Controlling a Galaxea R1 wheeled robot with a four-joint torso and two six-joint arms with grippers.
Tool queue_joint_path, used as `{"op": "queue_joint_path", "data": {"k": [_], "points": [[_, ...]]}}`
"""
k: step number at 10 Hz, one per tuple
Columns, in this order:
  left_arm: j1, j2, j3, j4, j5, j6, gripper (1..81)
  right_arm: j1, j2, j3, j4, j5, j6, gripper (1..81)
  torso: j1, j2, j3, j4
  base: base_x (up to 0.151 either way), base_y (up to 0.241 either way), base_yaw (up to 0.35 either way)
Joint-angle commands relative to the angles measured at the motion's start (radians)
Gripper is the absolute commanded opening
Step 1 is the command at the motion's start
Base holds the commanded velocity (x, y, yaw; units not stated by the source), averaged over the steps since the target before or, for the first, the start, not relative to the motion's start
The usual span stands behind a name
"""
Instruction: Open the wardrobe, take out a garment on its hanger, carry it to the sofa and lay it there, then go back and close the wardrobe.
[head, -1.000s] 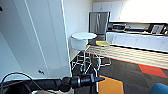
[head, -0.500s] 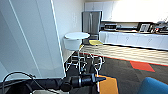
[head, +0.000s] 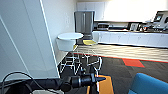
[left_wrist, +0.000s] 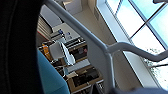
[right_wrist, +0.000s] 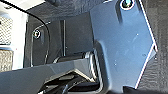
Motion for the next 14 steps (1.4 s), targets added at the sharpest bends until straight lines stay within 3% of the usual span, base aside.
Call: {"op": "queue_joint_path", "data": {"k": [1, 14], "points": [[-0.154, 0.001, 0.042, 0.025, -0.029, 0.007, 1.0, 0.027, 0.006, 0.009, -0.001, -0.049, -0.001, 81.1, 0.0, 0.0, 0.0, 0.0, 0.0, 0.0, -0.193], [-0.154, -0.006, 0.054, 0.034, -0.029, 0.007, 1.0, 0.032, 0.009, 0.006, -0.001, -0.049, -0.001, 81.1, 0.0, 0.0, 0.0, 0.0, 0.0, 0.0, -0.203]]}}
